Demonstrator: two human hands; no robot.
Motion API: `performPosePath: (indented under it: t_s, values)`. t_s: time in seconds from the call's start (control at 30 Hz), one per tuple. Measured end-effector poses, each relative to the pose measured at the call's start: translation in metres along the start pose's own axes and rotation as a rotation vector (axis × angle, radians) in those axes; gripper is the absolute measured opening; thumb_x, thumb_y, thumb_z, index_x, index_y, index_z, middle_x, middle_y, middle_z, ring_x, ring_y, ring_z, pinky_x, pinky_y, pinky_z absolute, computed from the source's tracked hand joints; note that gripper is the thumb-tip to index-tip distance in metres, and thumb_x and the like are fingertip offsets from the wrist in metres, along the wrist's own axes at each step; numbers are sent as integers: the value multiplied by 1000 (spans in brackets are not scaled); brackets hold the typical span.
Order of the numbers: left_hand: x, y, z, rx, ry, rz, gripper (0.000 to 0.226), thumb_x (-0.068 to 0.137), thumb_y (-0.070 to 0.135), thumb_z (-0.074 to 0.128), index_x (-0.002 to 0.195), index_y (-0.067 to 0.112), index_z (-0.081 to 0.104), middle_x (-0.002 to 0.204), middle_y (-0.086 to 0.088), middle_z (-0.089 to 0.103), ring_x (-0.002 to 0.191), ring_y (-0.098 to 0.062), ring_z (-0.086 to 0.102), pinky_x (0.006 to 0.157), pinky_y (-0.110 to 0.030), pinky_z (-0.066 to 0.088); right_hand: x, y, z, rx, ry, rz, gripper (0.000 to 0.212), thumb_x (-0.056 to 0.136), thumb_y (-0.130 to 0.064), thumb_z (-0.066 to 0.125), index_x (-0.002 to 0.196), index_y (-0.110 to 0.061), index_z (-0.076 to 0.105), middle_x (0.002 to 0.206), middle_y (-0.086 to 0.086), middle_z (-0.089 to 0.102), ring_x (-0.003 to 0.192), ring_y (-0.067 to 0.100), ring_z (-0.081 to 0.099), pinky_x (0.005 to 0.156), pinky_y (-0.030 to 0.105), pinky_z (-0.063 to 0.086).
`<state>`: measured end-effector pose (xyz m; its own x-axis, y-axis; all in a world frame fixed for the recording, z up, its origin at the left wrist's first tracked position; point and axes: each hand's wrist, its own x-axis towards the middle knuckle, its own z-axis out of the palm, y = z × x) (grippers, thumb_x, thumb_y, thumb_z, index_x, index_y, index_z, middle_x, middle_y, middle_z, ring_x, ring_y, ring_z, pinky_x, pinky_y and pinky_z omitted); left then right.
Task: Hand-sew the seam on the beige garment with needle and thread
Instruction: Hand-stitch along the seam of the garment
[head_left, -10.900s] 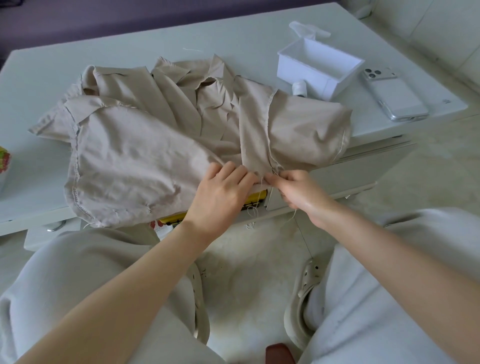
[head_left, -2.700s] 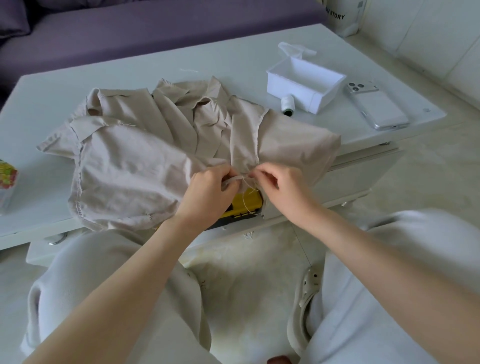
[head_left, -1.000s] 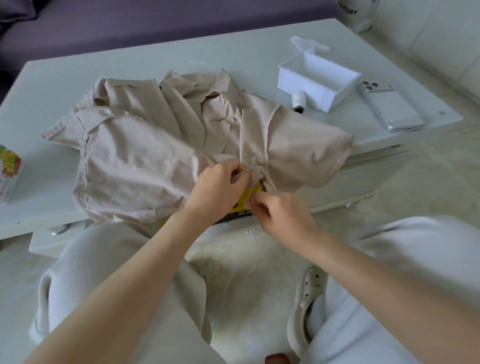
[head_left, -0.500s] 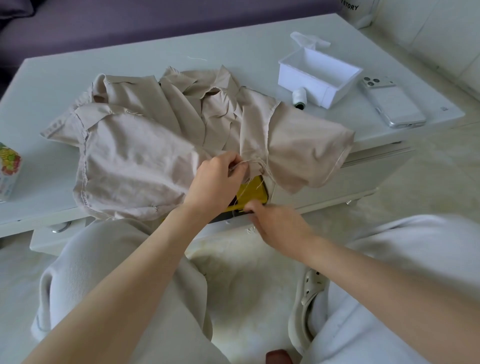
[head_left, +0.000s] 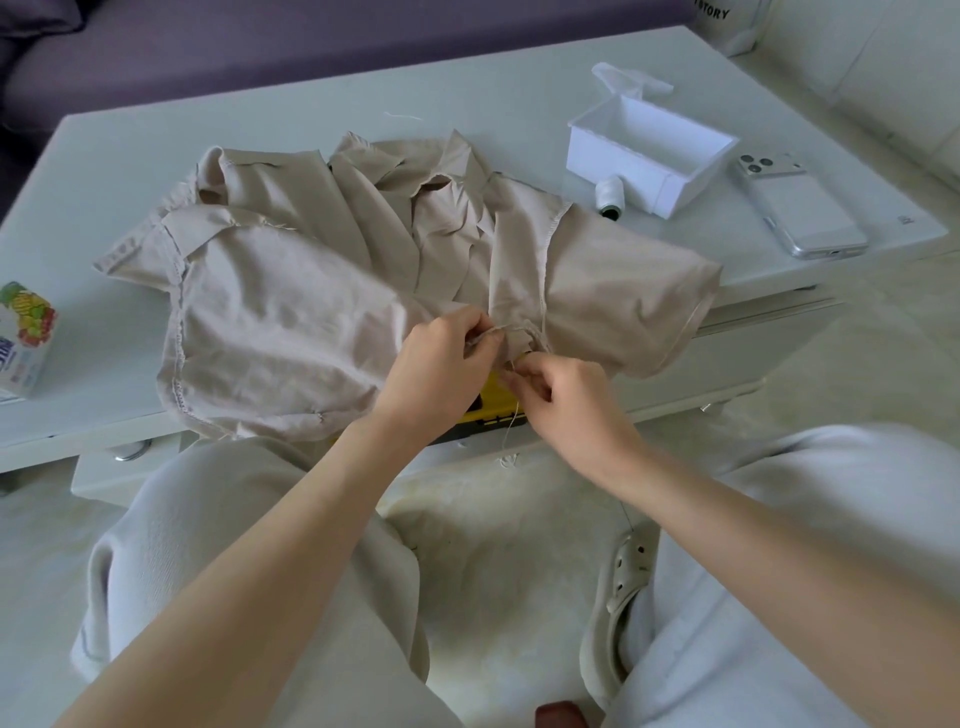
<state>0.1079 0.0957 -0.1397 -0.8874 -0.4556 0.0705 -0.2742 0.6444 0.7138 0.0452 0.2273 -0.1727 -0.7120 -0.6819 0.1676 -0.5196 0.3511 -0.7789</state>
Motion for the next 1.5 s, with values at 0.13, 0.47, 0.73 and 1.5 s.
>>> performPosePath:
  t_s: [0.13,0.47,0.73,1.5]
  values:
    - [2,-1,-1,1,20,-14,20,95,20,51,81,8,60,71,-7,60,61,-18,46,58,-28,38,-10,1,1,-136,-78,-199,17,91,-18,60,81,-9,71,52,-15,51,45,2,49,47,15,28]
    - [1,1,-1,22,27,21,21,96,21,51,85,8,63,66,-4,58,53,-11,43,52,-23,36,-33,17,15,-445,-402,-634,26,58,-4,85,78,-18,77,54,-4,65,46,15,60,38,16,40]
    - [1,0,-3,-16,30,18,20,95,20,52,84,9,63,63,3,55,56,-9,44,53,-19,35,-21,11,8,-443,-333,-336,24,100,-28,43,109,-11,57,75,-1,62,67,22,63,50,27,39]
    - [5,-2,1,43,-162,28,15,96,18,53,95,7,63,69,1,56,56,-10,45,53,-13,36,42,16,-70,-576,-38,-199,15,92,-19,58,93,-10,70,75,-8,49,64,9,42,50,14,22]
